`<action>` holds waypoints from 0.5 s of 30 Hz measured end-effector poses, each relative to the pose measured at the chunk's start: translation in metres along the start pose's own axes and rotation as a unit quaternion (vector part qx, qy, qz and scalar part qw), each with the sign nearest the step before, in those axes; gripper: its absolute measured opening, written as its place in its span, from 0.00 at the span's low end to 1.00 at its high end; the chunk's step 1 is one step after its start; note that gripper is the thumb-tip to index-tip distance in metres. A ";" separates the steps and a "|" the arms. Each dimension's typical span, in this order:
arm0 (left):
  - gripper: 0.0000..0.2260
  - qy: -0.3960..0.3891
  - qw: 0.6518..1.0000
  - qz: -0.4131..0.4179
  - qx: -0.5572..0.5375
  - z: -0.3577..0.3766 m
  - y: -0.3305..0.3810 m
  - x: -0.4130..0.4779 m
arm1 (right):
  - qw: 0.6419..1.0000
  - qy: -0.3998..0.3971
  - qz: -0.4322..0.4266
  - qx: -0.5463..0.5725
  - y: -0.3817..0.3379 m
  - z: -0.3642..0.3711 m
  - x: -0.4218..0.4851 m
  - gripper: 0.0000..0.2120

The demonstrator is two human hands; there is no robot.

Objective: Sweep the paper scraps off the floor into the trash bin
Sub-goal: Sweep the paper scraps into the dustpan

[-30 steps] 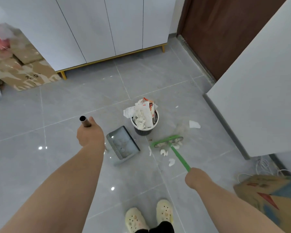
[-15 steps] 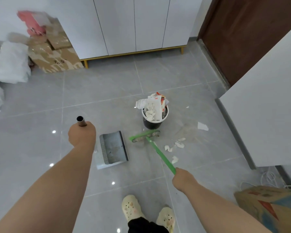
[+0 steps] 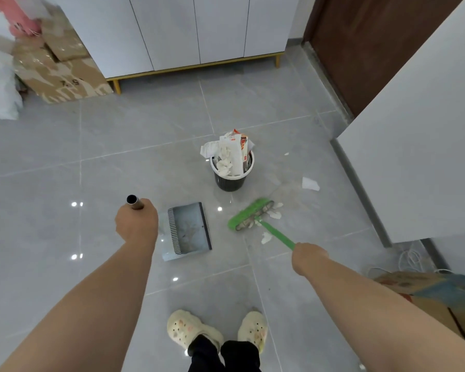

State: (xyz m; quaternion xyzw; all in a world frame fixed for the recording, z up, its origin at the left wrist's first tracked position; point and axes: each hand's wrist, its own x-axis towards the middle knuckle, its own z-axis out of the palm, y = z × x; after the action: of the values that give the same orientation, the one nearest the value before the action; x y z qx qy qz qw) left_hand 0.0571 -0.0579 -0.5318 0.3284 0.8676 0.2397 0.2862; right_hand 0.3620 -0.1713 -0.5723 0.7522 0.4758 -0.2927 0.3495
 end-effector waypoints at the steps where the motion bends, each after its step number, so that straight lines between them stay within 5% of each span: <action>1: 0.15 -0.008 1.000 0.009 -0.002 0.006 0.004 -0.005 | 1.000 0.000 0.007 -0.012 0.009 -0.003 0.000 0.20; 8: 0.16 -0.076 0.993 0.087 0.008 0.050 0.035 -0.034 | 0.998 0.005 0.034 0.047 0.058 0.000 0.003 0.17; 15: 0.18 -0.095 0.988 0.119 0.034 0.095 0.063 -0.057 | 0.980 0.043 0.060 0.185 0.082 0.013 0.009 0.27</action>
State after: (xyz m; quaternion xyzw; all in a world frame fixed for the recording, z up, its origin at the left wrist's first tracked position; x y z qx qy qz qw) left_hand 0.1816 -0.0340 -0.5426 0.4602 0.7991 0.2098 0.3250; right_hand 0.4398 -0.2022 -0.5670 0.8429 0.3824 -0.3212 0.2004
